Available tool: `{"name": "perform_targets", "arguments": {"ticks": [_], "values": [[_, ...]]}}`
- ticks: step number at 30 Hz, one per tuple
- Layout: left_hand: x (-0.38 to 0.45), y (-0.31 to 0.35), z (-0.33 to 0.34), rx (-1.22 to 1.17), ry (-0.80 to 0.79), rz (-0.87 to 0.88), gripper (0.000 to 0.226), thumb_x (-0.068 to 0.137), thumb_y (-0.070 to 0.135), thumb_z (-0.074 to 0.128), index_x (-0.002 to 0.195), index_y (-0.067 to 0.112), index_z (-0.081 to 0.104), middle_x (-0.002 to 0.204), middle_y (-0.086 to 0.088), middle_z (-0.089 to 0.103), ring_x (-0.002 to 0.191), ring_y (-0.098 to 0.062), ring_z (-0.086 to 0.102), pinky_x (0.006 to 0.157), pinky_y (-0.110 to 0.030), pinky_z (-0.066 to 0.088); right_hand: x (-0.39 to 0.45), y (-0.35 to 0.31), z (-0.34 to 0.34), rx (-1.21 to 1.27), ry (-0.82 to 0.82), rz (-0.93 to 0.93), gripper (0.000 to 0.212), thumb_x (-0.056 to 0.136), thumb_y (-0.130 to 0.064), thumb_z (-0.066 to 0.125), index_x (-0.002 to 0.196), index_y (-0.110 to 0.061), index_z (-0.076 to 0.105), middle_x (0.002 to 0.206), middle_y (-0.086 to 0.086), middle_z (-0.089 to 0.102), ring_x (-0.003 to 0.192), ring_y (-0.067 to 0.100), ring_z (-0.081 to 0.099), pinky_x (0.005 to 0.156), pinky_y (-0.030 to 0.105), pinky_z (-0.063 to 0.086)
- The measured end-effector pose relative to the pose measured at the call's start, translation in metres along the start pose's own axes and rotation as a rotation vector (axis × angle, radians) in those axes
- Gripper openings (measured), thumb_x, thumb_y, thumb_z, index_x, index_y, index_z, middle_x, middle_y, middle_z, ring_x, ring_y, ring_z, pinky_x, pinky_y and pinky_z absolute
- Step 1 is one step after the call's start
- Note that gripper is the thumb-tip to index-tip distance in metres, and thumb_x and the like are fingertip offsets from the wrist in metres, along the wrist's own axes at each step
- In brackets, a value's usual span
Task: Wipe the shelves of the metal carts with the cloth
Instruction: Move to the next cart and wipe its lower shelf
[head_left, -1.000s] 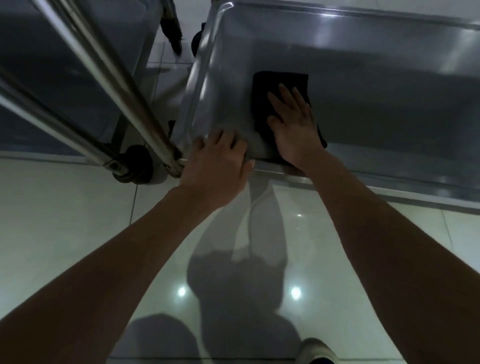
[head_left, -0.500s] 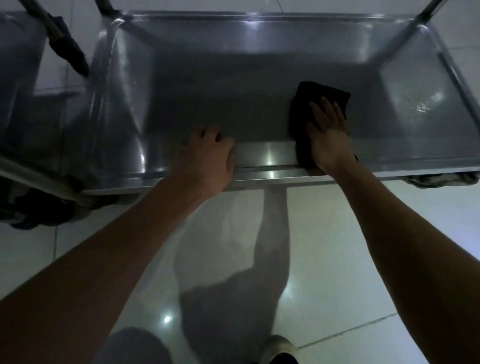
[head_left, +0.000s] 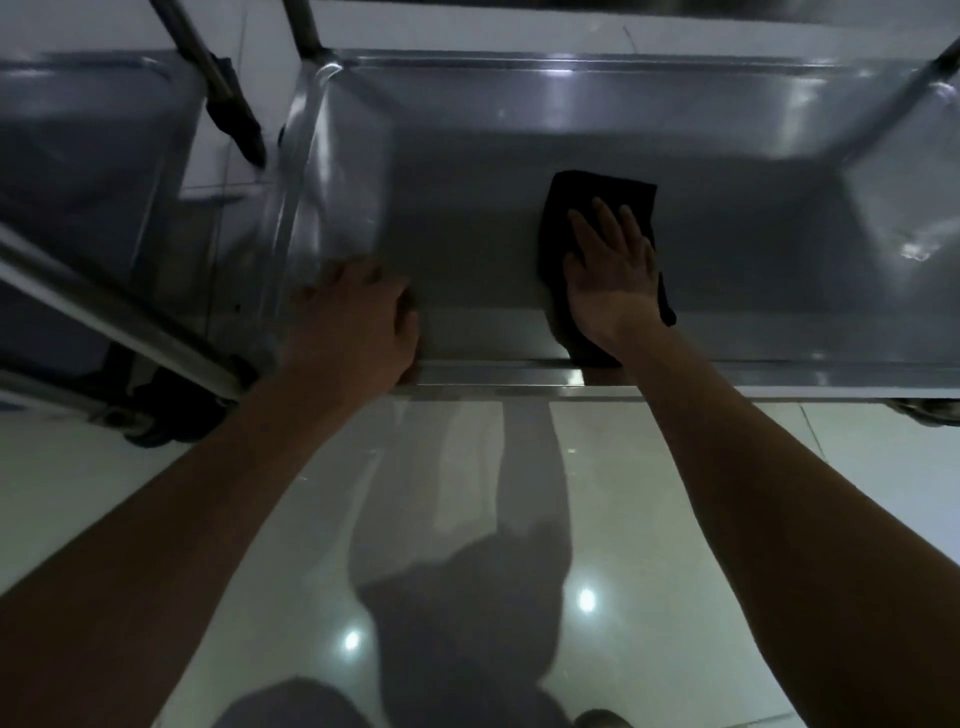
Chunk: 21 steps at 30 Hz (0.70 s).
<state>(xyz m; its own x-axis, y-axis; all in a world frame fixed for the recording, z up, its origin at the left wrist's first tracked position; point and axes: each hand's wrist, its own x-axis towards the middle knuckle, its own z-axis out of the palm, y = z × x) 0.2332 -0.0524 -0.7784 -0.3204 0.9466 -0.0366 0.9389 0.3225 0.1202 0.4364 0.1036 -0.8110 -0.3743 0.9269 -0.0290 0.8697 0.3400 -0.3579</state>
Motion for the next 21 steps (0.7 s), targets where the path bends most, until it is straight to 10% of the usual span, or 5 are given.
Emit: {"name": "perform_targets", "arguments": {"ticks": [13,21], "values": [[-0.029,-0.051,0.005,0.108,-0.063,0.013,0.054,0.099,0.042,0.028,0.148,0.024,0.039,0.149,-0.007,0.042,0.138,-0.03,0.037,0.109,-0.048,0.038,0.03,-0.188,0.068,0.093,-0.221,-0.389,0.052,0.104,-0.034,0.031,0.156,-0.035,0.025,0.167,-0.007,0.007,0.154,0.017,-0.005,0.123,0.043,-0.002],[-0.03,-0.048,0.009,0.095,-0.051,0.02,0.054,0.102,0.043,0.03,0.152,0.023,0.034,0.154,-0.007,0.039,0.143,-0.03,0.034,0.114,-0.05,0.034,0.036,-0.192,0.069,0.139,-0.284,-0.487,0.051,0.106,-0.033,0.031,0.157,-0.03,0.027,0.167,-0.008,0.007,0.154,0.014,-0.004,0.124,0.04,-0.001]]}}
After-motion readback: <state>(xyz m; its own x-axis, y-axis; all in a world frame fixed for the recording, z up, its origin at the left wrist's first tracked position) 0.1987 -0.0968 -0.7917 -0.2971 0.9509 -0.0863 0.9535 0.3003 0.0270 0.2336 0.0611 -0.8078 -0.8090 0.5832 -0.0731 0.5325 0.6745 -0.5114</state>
